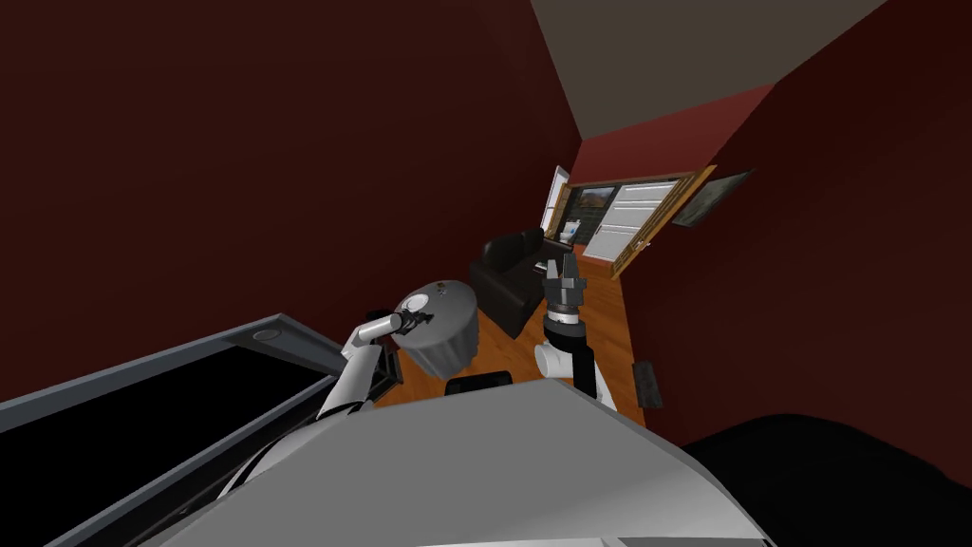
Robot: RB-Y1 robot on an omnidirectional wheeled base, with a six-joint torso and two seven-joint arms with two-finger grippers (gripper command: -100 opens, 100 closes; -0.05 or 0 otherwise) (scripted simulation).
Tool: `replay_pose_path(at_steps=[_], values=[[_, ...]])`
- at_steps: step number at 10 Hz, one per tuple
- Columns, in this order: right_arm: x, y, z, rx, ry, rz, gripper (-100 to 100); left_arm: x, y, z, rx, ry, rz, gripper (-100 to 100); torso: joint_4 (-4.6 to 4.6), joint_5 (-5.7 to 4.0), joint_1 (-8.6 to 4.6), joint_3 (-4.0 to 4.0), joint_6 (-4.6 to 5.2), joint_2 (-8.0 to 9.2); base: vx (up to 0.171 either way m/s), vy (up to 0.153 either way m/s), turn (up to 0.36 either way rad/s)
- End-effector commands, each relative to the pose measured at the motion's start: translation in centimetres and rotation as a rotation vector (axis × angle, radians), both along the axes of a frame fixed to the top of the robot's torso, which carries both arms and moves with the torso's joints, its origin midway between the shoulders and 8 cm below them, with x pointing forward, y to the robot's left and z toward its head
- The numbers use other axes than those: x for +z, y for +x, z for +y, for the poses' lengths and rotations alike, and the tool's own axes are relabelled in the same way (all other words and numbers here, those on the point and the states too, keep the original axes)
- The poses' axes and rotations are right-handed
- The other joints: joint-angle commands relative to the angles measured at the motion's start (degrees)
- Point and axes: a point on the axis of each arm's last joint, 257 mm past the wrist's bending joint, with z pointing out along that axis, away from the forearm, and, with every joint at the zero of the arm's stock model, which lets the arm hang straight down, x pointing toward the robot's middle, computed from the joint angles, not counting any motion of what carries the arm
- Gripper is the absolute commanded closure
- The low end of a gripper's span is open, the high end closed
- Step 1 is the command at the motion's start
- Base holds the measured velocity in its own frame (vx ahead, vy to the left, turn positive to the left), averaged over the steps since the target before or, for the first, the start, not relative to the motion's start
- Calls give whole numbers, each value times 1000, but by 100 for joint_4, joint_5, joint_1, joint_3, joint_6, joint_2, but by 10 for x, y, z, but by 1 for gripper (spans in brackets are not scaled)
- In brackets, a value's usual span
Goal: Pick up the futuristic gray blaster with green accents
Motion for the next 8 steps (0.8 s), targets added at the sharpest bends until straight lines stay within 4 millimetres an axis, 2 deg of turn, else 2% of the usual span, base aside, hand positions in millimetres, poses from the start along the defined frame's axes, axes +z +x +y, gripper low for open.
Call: replay_pose_path(at_steps=[1,2,3,4,7,8], values=[[0,0,0,0,0,0,0,5,1,3,35,-18,-14,100,0,0,0,0,0,0,-50,57,17],[0,0,0,0,0,0,0,5,1,3,41,-23,-14,100,-1,-2,-8,-1,-11,-2,-18,0,59],[0,0,0,0,0,0,0,4,-6,2,55,-1,-17,100,-3,-4,-25,-6,-8,-10,-83,52,-372],[0,0,0,0,0,0,0,12,-3,4,71,-2,-35,100,1,1,-21,2,14,4,-104,91,-247],[0,0,0,0,0,0,0,11,-3,3,90,-22,-38,100,2,-8,-27,-2,-11,-8,-19,16,41],[0,0,0,0,0,0,0,11,-3,4,94,-24,-38,0,2,-9,-33,-5,-6,-15,0,0,0]])
